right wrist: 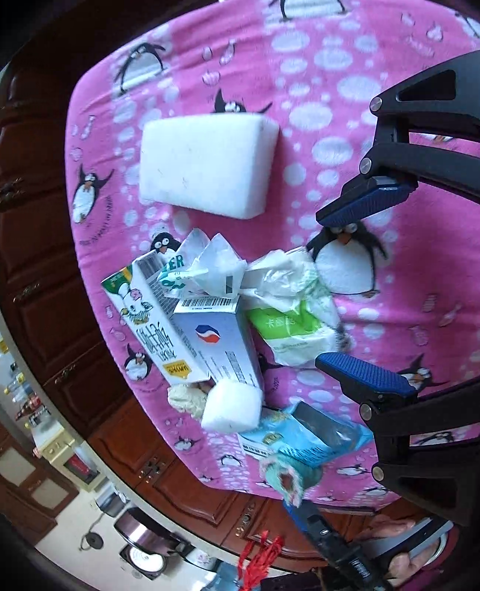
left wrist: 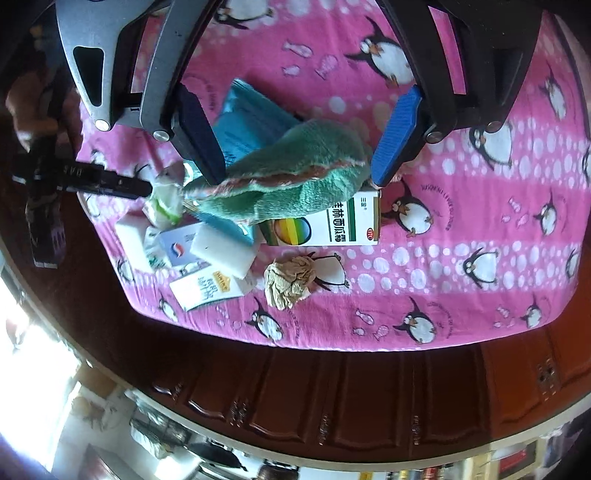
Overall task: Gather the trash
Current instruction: 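Grasp the green towel with left tool while right tool grasps plastic wrapper, then carry the green towel and plastic wrapper with both tools to the bucket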
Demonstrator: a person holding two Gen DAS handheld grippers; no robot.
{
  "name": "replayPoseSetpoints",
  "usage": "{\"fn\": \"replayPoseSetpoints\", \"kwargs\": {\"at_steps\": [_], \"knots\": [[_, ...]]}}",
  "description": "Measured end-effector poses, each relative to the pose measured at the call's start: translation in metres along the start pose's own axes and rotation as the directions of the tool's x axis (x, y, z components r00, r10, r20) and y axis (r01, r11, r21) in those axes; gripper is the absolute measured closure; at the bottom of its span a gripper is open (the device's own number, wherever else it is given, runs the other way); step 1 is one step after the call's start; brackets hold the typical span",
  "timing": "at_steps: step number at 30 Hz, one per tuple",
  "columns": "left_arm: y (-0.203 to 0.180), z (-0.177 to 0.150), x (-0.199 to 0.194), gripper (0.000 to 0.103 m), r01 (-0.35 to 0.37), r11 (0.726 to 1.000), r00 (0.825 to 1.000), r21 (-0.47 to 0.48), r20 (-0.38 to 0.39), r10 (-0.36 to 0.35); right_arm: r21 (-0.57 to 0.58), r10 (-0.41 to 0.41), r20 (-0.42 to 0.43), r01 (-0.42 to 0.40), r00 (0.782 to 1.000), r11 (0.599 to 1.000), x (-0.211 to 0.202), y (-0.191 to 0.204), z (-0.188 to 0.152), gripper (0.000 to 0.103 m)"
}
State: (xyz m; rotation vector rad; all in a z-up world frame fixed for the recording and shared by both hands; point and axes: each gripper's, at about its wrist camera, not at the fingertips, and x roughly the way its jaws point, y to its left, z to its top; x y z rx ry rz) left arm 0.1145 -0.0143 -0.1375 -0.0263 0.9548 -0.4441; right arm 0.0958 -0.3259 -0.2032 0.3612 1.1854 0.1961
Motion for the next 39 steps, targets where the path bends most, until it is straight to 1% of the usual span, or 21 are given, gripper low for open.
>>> {"fn": "replayPoseSetpoints", "kwargs": {"at_steps": [4,6,8,9,10,11,12,13,14,15,17,18,24,31,39], "knots": [[0.002,0.004,0.019,0.022,0.01,0.999,1.0,0.041,-0.025,-0.009,0.023,0.003,0.019,-0.004,1.0,1.0,0.009,0.004,0.008,0.029],[0.002,0.005,0.026,0.022,0.033,0.998,0.999,0.047,-0.041,-0.031,0.022,-0.002,0.018,0.001,1.0,1.0,0.013,0.009,0.01,0.028],[0.001,0.006,0.03,0.023,0.041,0.998,0.998,0.041,-0.05,-0.039,0.013,-0.008,0.026,0.008,1.0,1.0,0.017,0.013,0.011,0.028],[0.001,0.007,0.031,0.026,0.042,0.998,0.998,0.039,-0.045,-0.04,0.002,-0.016,0.033,0.016,0.999,1.0,0.019,0.015,0.011,0.028],[0.001,0.007,0.031,0.036,0.039,0.999,0.999,0.033,-0.039,-0.037,-0.013,-0.026,0.041,0.027,0.999,1.0,0.021,0.018,0.012,0.029],[0.002,0.007,0.031,0.039,0.03,0.999,0.999,0.024,-0.039,-0.029,-0.027,-0.04,0.049,0.042,0.998,0.999,0.021,0.019,0.011,0.034],[0.003,0.006,0.031,0.045,0.028,1.0,0.999,0.009,-0.037,-0.027,-0.036,-0.051,0.053,0.053,0.997,0.998,0.022,0.021,0.011,0.049],[0.004,0.006,0.03,0.056,0.026,1.0,0.999,-0.004,-0.035,-0.026,-0.044,-0.054,0.052,0.057,0.997,0.997,0.023,0.022,0.01,0.053],[0.005,0.004,0.028,0.063,0.011,1.0,0.999,-0.014,-0.037,-0.012,-0.043,-0.042,0.058,0.045,0.997,0.998,0.023,0.021,0.01,0.055],[0.006,0.003,0.026,0.067,0.003,1.0,0.999,-0.021,-0.037,-0.004,-0.04,-0.027,0.061,0.03,0.998,0.999,0.021,0.019,0.009,0.061],[0.008,-0.001,0.02,0.07,0.003,0.999,0.999,-0.045,-0.032,-0.004,-0.035,0.0,0.067,0.003,0.998,0.999,0.013,0.014,0.007,0.074],[0.009,-0.003,0.018,0.071,-0.005,0.998,0.999,-0.057,-0.034,0.003,-0.038,0.006,0.065,-0.003,0.998,0.999,0.01,0.014,0.006,0.083],[0.01,-0.015,-0.001,0.074,0.001,0.994,1.0,-0.112,-0.018,-0.003,-0.071,0.032,0.059,-0.027,0.998,0.997,-0.008,0.011,-0.004,0.085],[0.002,-0.018,-0.033,0.075,0.033,0.993,0.999,-0.112,0.04,-0.029,-0.108,0.05,0.082,-0.041,0.995,0.993,-0.046,0.006,-0.015,0.085],[-0.009,-0.014,-0.054,0.075,0.072,0.991,0.994,-0.115,0.086,-0.062,-0.105,0.088,0.125,-0.075,0.988,0.992,-0.09,-0.001,-0.024,0.085]]}}
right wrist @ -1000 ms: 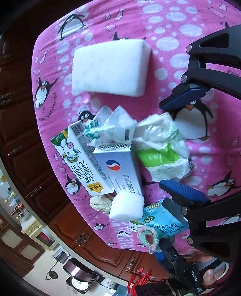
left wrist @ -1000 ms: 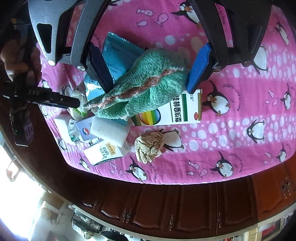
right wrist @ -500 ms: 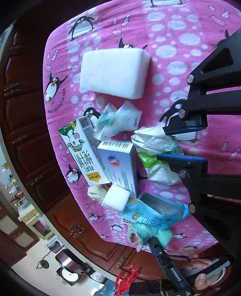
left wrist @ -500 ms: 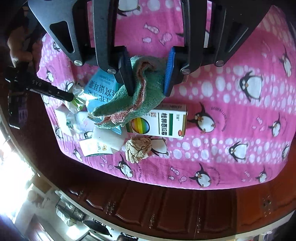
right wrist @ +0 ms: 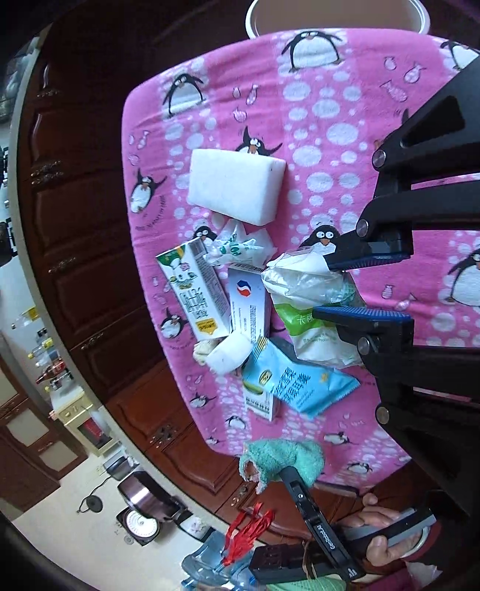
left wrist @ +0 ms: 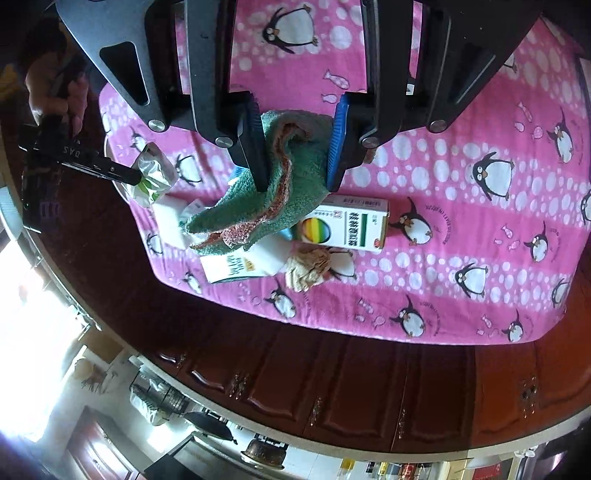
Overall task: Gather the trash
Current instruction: 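Carry the green towel and plastic wrapper with both tools to the bucket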
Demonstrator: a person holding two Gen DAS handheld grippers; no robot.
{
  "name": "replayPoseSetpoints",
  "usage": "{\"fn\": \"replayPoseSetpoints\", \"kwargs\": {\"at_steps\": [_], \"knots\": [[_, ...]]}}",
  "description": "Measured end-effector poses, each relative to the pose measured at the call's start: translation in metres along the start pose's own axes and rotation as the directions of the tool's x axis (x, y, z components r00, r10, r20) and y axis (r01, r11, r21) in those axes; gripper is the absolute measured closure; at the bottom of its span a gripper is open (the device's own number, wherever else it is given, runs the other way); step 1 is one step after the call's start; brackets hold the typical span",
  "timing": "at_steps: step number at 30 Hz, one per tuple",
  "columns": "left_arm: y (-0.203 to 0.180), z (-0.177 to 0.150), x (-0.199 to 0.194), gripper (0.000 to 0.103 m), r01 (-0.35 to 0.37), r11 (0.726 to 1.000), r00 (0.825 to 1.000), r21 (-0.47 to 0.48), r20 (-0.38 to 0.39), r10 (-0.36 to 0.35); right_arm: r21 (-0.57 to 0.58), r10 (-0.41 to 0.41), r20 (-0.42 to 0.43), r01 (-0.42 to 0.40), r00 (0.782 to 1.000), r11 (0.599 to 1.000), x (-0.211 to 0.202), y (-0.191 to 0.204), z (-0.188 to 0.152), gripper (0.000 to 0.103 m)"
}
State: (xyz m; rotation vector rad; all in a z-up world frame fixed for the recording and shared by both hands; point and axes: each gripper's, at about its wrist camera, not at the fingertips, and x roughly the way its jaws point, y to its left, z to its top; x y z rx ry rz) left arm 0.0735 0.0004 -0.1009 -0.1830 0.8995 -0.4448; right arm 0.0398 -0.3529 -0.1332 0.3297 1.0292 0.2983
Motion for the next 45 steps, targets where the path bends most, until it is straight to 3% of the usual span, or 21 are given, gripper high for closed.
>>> {"fn": "replayPoseSetpoints", "kwargs": {"at_steps": [8,24,45], "knots": [[-0.035,0.01,-0.007,0.075,0.049,0.998,0.999,0.037,0.016,-0.05,-0.009,0.02,0.06,-0.019,0.998,1.0,-0.034,0.001,0.001,0.085],[-0.132,0.023,0.017,0.075,0.112,0.979,0.994,0.168,-0.012,-0.111,0.027,-0.006,0.177,0.001,0.984,1.0,-0.104,-0.034,-0.004,0.085],[-0.224,0.021,0.066,0.075,0.212,0.945,0.976,0.25,-0.106,-0.191,0.134,-0.14,0.21,0.113,0.968,0.985,-0.154,-0.101,-0.021,0.085]]}}
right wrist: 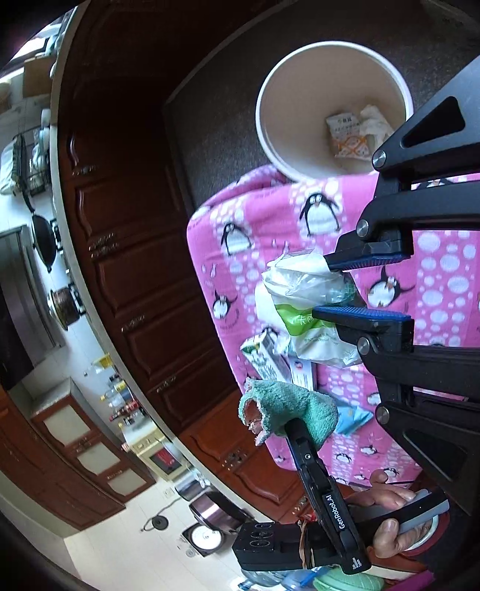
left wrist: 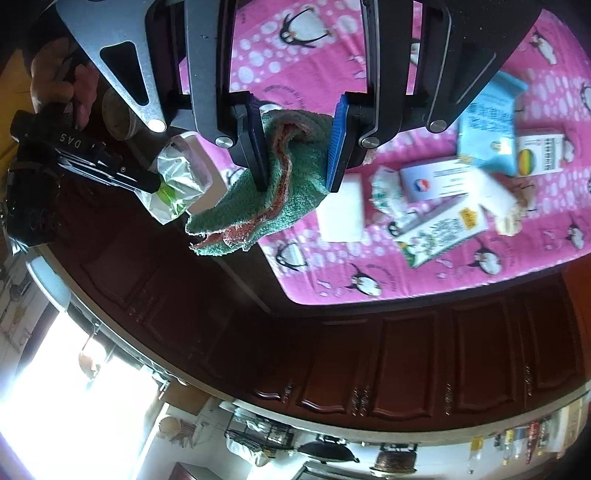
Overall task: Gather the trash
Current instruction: 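Carry the green towel and plastic wrapper with both tools to the bucket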
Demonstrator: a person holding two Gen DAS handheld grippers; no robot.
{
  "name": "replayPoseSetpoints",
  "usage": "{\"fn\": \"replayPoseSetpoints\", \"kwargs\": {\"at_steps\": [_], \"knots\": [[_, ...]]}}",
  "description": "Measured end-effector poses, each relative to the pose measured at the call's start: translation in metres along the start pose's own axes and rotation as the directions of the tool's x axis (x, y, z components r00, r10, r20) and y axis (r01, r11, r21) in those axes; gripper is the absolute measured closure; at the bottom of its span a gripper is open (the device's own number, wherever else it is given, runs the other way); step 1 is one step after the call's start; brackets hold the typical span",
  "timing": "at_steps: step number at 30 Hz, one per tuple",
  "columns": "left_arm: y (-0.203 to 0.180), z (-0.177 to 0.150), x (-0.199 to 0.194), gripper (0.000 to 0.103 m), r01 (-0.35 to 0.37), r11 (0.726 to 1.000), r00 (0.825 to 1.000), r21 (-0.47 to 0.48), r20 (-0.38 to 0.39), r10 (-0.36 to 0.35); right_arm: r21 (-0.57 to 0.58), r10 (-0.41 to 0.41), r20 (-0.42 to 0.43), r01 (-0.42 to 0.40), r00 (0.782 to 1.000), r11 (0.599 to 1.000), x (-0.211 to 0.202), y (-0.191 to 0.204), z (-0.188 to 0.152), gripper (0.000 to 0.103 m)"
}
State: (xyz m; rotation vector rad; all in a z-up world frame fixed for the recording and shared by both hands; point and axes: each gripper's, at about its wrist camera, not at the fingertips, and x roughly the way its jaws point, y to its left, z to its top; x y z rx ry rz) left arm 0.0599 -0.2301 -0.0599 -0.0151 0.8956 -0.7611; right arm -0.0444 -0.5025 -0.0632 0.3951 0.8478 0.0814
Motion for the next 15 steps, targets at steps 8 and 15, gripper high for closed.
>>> {"fn": "replayPoseSetpoints", "kwargs": {"at_steps": [8,15], "knots": [[-0.034,0.012,0.044,0.075,0.047,0.999,0.997,0.027,-0.061,-0.046,0.051,-0.09,0.007,0.09,0.996,0.995,-0.009,-0.044,0.0,0.085],[-0.081,0.022,0.093,0.075,0.096,0.992,0.99,0.076,-0.11,-0.088,0.084,-0.232,-0.033,0.234,0.972,0.969,-0.004,-0.097,-0.001,0.085]]}}
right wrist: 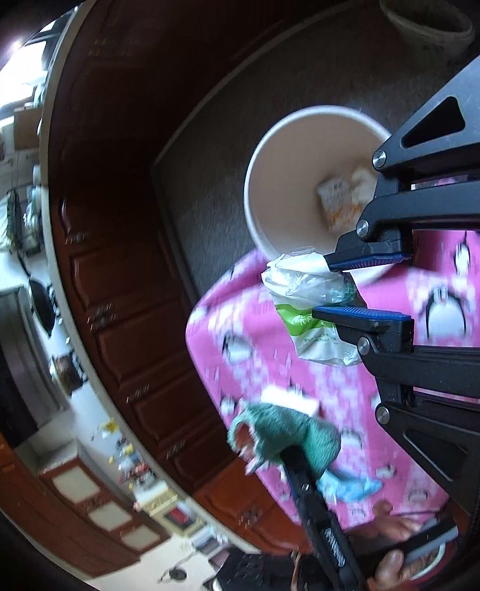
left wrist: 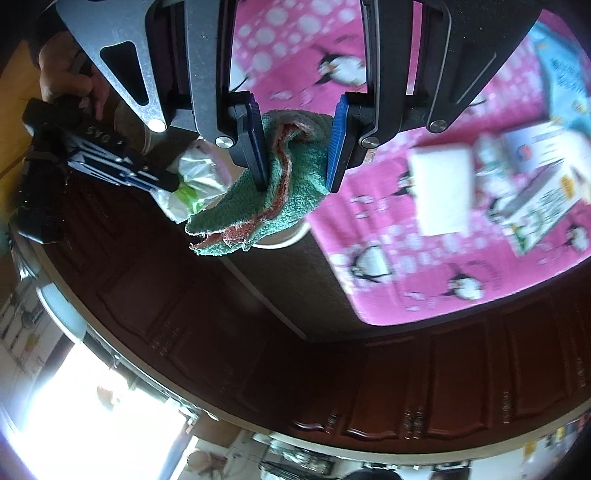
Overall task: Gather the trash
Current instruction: 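Carry the green towel and plastic wrapper with both tools to the bucket, then open right tool releasing wrapper into bucket while left tool drops green towel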
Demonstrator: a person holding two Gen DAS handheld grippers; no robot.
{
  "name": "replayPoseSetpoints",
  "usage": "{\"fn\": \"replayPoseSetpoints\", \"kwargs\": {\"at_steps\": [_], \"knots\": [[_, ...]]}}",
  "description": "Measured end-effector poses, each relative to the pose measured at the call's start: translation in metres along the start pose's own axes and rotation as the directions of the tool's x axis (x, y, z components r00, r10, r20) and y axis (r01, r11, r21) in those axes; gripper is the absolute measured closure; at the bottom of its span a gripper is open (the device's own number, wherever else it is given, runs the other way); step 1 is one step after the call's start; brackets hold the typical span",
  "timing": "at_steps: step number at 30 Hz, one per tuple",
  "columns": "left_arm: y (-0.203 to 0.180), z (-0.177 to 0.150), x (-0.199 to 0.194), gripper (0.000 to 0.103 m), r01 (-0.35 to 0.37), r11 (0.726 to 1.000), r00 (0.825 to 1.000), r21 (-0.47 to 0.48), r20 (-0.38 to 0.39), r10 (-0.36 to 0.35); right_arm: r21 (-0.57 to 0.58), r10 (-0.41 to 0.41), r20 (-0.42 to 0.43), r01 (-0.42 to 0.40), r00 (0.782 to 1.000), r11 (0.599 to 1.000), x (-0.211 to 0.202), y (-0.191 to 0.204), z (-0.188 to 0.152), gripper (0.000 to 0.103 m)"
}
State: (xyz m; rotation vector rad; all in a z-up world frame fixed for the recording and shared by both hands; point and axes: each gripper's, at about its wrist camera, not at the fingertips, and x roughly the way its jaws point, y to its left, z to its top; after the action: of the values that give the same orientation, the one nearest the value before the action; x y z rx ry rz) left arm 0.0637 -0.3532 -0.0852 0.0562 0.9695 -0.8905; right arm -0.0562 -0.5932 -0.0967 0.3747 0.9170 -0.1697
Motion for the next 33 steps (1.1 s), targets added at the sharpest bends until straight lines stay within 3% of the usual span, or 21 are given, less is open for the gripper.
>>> {"fn": "replayPoseSetpoints", "kwargs": {"at_steps": [6,14,24,26,28,33], "knots": [[-0.032,0.01,0.052,0.075,0.02,0.999,0.999,0.028,-0.049,-0.019,0.049,-0.099,-0.044,0.101,0.994,0.994,0.02,-0.044,-0.003,0.085],[-0.052,0.01,0.11,0.075,0.022,0.999,0.991,0.029,-0.131,-0.018,0.117,-0.14,-0.147,0.157,0.979,0.981,0.057,-0.082,-0.02,0.085],[-0.063,0.012,0.138,0.075,0.042,0.999,0.985,0.009,-0.167,-0.04,0.201,-0.177,-0.208,0.219,0.962,0.955,0.078,-0.103,-0.032,0.085],[-0.065,0.011,0.143,0.074,0.05,0.999,0.983,0.011,-0.179,-0.047,0.226,-0.179,-0.219,0.228,0.959,0.947,0.081,-0.107,-0.032,0.078],[-0.065,0.013,0.145,0.069,0.04,0.999,0.983,0.011,-0.179,-0.037,0.244,-0.176,-0.21,0.226,0.962,0.943,0.079,-0.111,-0.034,0.07],[-0.059,0.013,0.139,0.055,0.052,0.999,0.983,-0.013,-0.175,-0.053,0.265,-0.172,-0.2,0.222,0.965,0.938,0.07,-0.115,-0.034,0.069]]}}
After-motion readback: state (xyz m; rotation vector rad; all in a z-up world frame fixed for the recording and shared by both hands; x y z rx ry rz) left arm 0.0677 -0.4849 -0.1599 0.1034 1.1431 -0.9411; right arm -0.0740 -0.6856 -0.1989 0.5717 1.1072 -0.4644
